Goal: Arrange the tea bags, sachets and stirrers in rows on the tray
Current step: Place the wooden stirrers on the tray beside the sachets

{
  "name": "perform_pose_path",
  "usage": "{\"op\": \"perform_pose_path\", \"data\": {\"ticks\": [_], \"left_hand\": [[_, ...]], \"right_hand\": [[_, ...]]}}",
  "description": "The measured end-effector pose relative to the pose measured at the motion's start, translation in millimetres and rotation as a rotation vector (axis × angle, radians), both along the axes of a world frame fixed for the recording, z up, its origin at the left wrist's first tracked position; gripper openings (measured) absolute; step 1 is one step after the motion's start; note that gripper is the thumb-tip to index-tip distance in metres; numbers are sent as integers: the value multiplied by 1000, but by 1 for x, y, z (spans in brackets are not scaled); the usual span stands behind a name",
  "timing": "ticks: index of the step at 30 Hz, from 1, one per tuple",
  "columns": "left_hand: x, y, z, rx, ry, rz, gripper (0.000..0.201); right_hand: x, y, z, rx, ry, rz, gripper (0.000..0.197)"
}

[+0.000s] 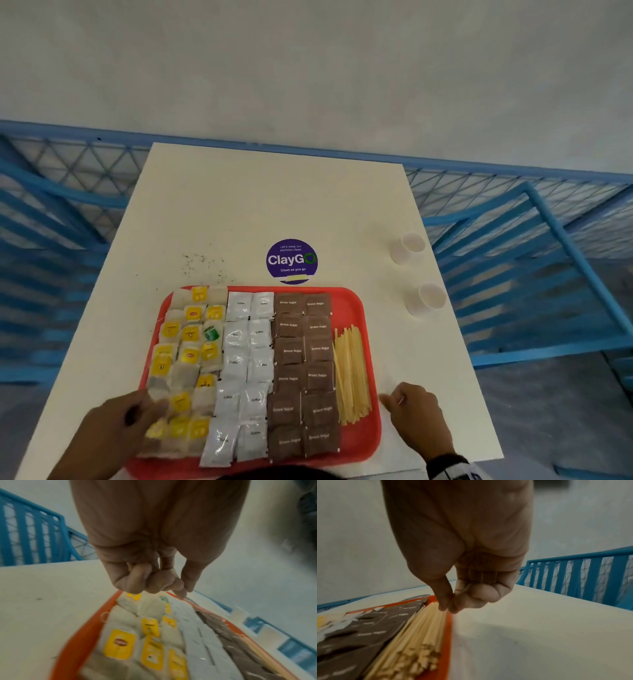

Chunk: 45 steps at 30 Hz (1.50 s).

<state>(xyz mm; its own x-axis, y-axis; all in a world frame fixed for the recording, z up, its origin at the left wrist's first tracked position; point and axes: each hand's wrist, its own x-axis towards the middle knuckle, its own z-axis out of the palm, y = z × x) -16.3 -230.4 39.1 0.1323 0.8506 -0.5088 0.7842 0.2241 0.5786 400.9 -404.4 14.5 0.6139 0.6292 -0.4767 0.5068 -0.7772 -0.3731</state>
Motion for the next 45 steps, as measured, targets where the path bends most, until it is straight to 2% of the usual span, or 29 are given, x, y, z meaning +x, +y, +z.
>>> {"op": "perform_pose_path", "data": {"ticks": [3, 7, 10, 12, 14, 15, 17, 24, 27, 33, 37, 45], "left_hand": [[-20, -3, -7, 9, 103, 133, 40], [-33, -20, -21, 6, 163, 275, 18], [-42, -32, -35, -114, 160, 223, 21], [-46, -35, -39, -161, 155, 185, 22], [-45, -33, -38, -178, 158, 180, 27], [-45, -31, -37, -185, 157, 182, 29], [-47, -25, -35, -183, 139, 184, 31], [-55, 13, -37, -98, 128, 173, 20], [-53, 43, -42, -127, 173, 159, 23], [-39, 103, -39, -73, 209, 146, 22], [-41, 138, -49, -87, 210, 155, 31], [-31, 170, -42, -119, 193, 143, 34]], "right_hand": [[7, -9, -6, 11, 61, 21, 32], [7, -10, -14, -8, 169, 35, 24], [-2, -8, -21, -57, 204, 84, 20], [-5, -8, -25, -43, 201, 65, 35], [-6, -6, -27, -55, 174, 37, 32], [-5, -6, -28, -74, 177, 14, 38], [-8, 0, -26, -66, 189, 4, 23], [-24, 56, -15, -71, 174, 17, 16], [-27, 83, -17, -33, 163, 39, 11], [-25, 134, -20, -11, 132, 43, 7], [-19, 164, -31, -24, 118, 59, 7], [-17, 191, -36, 50, 123, -3, 7]]}}
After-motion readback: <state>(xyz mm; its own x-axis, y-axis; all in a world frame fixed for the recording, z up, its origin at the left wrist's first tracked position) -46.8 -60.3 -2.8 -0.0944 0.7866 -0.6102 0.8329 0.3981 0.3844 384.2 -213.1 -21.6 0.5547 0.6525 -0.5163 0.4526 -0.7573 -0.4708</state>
